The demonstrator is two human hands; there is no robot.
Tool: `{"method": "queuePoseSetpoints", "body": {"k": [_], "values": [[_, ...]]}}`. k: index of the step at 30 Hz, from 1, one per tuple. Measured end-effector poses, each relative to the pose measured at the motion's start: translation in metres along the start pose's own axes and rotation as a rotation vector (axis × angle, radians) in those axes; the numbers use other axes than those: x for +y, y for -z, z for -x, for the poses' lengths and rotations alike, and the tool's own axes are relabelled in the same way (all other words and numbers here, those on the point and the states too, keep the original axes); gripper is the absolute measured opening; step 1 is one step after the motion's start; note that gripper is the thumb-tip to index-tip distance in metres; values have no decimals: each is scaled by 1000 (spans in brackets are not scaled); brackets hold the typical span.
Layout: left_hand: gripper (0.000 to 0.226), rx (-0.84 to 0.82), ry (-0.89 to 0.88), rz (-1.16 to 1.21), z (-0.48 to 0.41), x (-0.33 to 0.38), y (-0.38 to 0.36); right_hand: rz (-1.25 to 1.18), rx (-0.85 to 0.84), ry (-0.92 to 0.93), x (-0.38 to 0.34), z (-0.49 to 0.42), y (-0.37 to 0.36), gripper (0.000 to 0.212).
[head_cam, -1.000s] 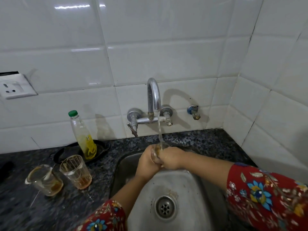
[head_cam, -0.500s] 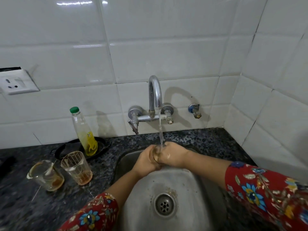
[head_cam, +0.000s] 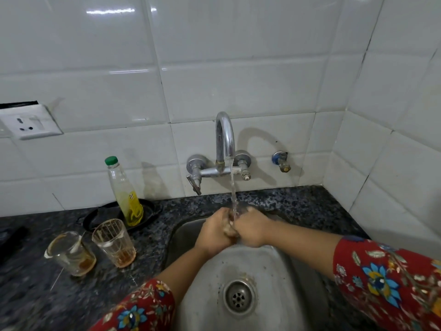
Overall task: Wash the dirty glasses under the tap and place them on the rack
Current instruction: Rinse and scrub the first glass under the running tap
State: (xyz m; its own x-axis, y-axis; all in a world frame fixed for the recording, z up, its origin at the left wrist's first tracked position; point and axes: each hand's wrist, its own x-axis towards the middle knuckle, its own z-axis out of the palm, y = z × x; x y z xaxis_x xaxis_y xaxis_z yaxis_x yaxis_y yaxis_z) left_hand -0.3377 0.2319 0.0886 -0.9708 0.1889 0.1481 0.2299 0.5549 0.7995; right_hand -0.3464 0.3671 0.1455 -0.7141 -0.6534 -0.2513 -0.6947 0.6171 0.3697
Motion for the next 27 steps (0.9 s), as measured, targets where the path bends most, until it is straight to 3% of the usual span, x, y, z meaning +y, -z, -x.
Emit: {"method": "queuePoseSetpoints", "body": {"k": [2, 4, 6, 8, 11, 13, 16, 18, 20, 22, 25, 27], "values": [[26, 75, 11, 40, 2, 3, -3, -75, -29, -4, -9, 0, 3, 34], [39, -46, 6, 114, -2, -5, 2, -182, 39, -23, 0, 5, 4, 29], [54, -225, 13, 70, -7, -11, 9, 87, 150, 127, 9, 3, -3, 23], [62, -252, 44, 8, -6, -8, 11, 123, 51, 103, 5, 5, -4, 23], [50, -94, 33, -109, 2, -3, 4, -411, -177, -157, -14, 0, -4, 37], [43, -5, 43, -76, 8, 0, 1, -536, -189, -161, -17, -2, -7, 41], [42, -28, -21, -12, 9, -2, 2, -189, -65, -26, -11, 3, -10, 37], [43, -36, -42, -38, 6, -5, 1, -200, -37, -25, -12, 5, -13, 37], [46, 31, -14, -102, 7, -6, 0, -592, 23, -194, -20, 5, -12, 32], [55, 81, -46, -299, 11, -4, 1, -1138, 6, -375, -33, 6, -9, 33], [65, -9, -80, -680, 21, 1, 11, -1944, -31, -500, -45, 9, -8, 41], [62, -86, -103, -932, 25, -1, 18, -2290, -120, -567, -48, 11, -14, 41]]}}
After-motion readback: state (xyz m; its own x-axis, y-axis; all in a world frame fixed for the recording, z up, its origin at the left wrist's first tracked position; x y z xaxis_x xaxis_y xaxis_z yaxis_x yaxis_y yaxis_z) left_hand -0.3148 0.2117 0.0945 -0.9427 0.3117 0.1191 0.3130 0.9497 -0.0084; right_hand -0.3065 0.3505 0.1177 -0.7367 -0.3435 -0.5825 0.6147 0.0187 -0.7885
